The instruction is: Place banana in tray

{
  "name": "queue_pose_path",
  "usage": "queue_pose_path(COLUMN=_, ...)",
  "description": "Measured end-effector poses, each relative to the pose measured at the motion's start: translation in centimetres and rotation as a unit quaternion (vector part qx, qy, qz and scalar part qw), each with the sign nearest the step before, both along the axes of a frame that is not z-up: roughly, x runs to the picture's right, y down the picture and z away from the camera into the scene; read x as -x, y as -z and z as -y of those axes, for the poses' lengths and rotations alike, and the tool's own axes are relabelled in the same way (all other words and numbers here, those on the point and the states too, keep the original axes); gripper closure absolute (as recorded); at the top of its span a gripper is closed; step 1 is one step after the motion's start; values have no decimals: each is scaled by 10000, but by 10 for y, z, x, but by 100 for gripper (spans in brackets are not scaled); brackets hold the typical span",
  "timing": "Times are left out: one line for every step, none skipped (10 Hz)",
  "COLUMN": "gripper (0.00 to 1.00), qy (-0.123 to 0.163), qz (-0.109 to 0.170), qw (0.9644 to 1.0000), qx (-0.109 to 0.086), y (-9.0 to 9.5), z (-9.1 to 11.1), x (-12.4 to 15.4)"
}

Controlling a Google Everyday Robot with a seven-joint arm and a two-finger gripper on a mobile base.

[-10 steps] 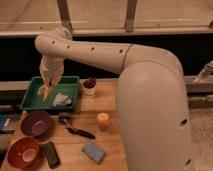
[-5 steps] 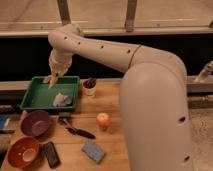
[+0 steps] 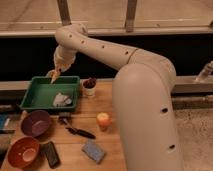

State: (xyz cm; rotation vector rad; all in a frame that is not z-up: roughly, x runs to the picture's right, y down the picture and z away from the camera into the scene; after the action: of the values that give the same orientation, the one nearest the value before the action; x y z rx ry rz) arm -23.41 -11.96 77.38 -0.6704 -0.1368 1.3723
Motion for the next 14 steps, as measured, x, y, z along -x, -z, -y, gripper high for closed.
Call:
queue_pose_path(gripper=100, qy=-102, qz=23, qw=9999, qx=-94, y=-11, z=15, x=-9)
queue_pose_path(gripper=100, qy=-198, qz=16, qw=9996, qx=-194, y=-19, z=27, x=-17)
queue_pose_path(gripper=100, qy=-241, qz=7, qw=9994, qx=-243, y=-23, z=33, x=-21)
queue_pose_path(gripper=96, qy=-250, qz=6, qw=9994, qx=-253, y=-24, z=34, x=-22)
queue_pose_path(gripper=92, qy=-238, qz=21, qw=9994, qx=-252, y=-23, z=33, x=-19)
queue_pose_path(gripper=90, qy=-237, qz=27, qw=9994, qx=-251, y=-23, z=33, x=-18)
queue_pose_path(gripper=83, qy=-237, qz=24, qw=9994, qx=-250, y=-23, z=33, x=-18)
queue_pose_path(gripper=71, qy=-245, qz=17, qw=9994, qx=-251, y=-23, z=33, x=-20)
queue_pose_path(gripper=60, qy=-244, qz=16, qw=9994, qx=-252, y=-23, z=33, x=-20)
queue_pose_path(gripper=50, qy=-241, qz=18, qw=9994, qx=-251, y=-23, z=33, x=-19)
queue_pose_path(gripper=40, qy=-239, qz=20, qw=9994, qx=-251, y=-23, z=33, x=-19)
queue_pose_path(gripper=30, qy=-239, qz=19, qw=9994, qx=-251, y=-23, z=33, x=-19)
queue_pose_path(gripper=22, qy=-241, qz=17, qw=9994, qx=-251, y=-23, z=33, x=-19)
queue_pose_path(gripper=20, qy=-239, qz=17, qw=9994, qx=-251, y=-23, z=33, x=-19)
